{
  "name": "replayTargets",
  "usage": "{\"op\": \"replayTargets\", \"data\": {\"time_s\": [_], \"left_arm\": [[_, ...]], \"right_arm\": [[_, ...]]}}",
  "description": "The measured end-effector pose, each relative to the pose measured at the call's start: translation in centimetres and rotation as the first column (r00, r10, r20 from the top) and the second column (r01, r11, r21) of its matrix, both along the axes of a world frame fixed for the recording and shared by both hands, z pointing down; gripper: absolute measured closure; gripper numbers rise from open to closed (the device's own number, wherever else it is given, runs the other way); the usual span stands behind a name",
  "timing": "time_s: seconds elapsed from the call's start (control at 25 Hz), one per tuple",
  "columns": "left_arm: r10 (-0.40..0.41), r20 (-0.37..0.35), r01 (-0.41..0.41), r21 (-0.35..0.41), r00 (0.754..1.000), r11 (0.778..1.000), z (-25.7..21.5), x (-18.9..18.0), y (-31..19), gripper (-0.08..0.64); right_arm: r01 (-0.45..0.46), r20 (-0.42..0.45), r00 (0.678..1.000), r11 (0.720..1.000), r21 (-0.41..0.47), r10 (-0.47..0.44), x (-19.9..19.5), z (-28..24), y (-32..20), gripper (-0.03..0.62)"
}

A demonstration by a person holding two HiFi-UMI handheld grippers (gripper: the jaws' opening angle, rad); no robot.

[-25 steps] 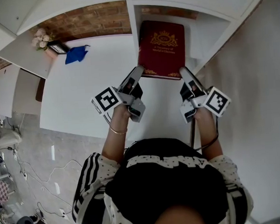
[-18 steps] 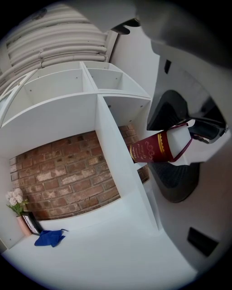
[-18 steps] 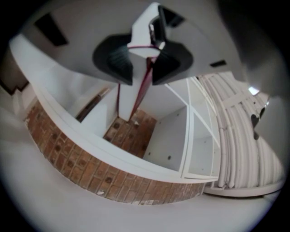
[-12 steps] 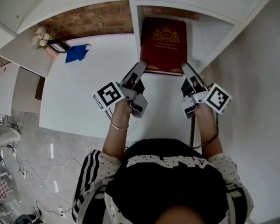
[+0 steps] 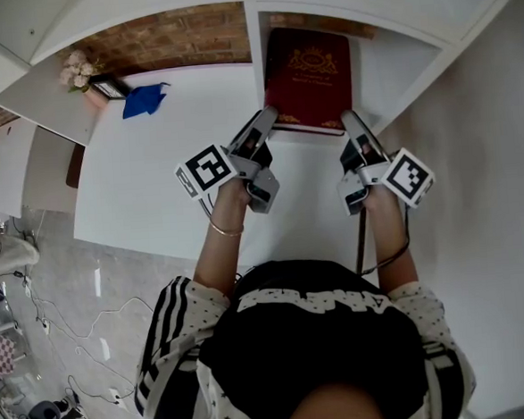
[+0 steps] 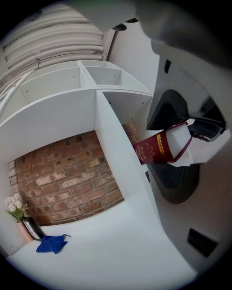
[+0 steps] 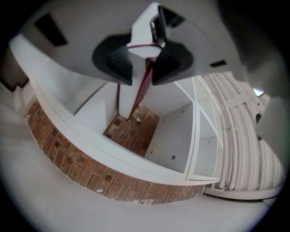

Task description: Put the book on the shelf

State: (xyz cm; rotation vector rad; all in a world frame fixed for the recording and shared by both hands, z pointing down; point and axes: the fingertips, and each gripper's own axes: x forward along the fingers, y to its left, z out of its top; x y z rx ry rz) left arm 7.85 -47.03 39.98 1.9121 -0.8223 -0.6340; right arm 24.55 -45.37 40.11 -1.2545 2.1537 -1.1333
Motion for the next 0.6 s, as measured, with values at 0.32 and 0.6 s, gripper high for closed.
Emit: {"op": "replayTargets", "data": {"time_s": [0.32, 0.6], "left_arm": [[-0.014, 0.028, 0.013, 0.032, 1.0, 0.999, -0.8, 0.0, -1.3, 0.304], [-0.02, 0.039, 0.018, 0.035, 0.999, 0.999, -0.9, 0.1, -1.7, 0.301]], "right_arm": [[-0.007, -0.017, 1.0, 0.999, 0.045, 0.007, 0.1, -1.1, -1.4, 0.445], [-0.04, 0.002, 0.999, 0.999, -0.003, 0.04, 0.2, -0.6, -1.6, 0.444]]}}
